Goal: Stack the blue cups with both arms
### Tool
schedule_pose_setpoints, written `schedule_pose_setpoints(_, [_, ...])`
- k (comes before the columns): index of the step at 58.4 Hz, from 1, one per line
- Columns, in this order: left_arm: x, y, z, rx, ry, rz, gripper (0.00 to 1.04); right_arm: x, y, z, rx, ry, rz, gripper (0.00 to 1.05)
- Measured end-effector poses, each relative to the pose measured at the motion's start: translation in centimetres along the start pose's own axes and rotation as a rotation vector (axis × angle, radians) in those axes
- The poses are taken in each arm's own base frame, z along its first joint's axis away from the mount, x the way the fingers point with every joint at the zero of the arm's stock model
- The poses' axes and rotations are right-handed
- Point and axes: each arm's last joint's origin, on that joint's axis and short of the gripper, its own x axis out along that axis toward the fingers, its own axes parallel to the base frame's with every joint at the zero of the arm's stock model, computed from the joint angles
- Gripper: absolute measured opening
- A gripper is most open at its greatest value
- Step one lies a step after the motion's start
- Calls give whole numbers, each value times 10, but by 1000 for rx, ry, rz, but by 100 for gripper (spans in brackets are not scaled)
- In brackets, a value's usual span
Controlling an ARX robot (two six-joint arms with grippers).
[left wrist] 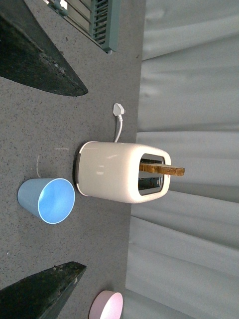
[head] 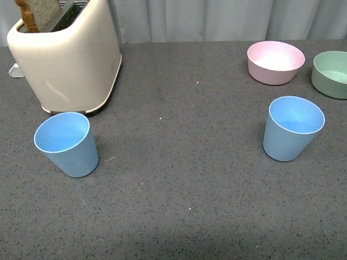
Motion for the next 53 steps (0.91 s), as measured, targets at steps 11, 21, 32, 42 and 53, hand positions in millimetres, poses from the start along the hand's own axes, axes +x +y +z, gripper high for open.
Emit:
schedule_pose_setpoints(11, [0,0,0,0,0,0,98,0,0,0,0,0,0,95])
schedule_pose_setpoints(21, [0,0,0,0,0,0,98,0,0,0,0,0,0,95])
schedule_pose_setpoints(32, [0,0,0,0,0,0,98,0,0,0,0,0,0,95])
schedule_pose_setpoints(42, [0,0,0,0,0,0,98,0,0,0,0,0,0,95])
schedule_pose_setpoints(53, [0,0,0,0,0,0,98,0,0,0,0,0,0,95])
